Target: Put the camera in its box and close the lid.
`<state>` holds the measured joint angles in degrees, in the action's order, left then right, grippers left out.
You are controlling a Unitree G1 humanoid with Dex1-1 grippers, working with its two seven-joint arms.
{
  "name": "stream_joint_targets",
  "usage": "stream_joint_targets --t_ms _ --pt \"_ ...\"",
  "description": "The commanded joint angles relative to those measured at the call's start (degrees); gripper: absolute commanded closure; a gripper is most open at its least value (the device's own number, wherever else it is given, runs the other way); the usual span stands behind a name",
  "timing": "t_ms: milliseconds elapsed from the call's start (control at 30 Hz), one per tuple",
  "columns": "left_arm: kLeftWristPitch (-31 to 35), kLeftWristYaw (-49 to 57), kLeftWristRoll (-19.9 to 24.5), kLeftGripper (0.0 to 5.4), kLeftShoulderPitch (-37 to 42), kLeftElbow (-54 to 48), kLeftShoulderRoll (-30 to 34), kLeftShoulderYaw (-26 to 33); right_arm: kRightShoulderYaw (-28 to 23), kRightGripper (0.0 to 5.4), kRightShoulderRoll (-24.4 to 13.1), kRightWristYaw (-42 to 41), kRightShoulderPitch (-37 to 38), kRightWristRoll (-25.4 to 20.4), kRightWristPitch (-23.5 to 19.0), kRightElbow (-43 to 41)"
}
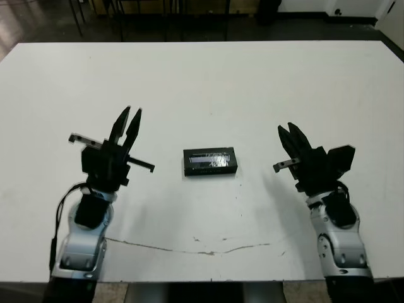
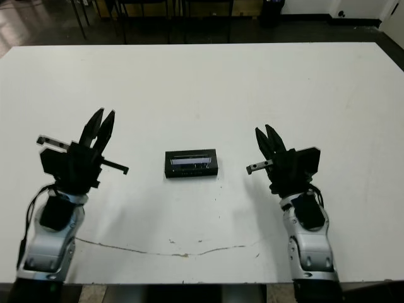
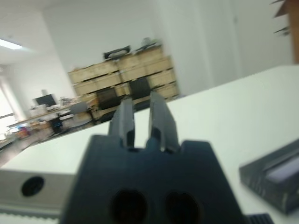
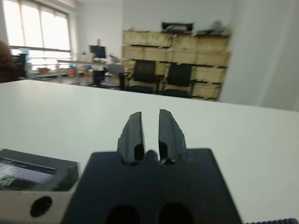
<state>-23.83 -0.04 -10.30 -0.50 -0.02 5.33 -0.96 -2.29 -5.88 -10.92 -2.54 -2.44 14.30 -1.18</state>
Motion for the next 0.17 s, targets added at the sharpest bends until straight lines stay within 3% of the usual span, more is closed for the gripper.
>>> stream_joint_targets --t_ms 33,167 --pt "-2.1 3.1 0.4 5.38 -3.5 5.1 -3.8 -1.4 0.7 5.4 0.4 4.5 2.0 5.7 5.0 3.1" --pt "-2.9 2.9 2.9 5.38 -4.7 5.5 -6.0 -2.4 1.2 5.4 1.3 6.2 2.7 6.3 8.5 5.8"
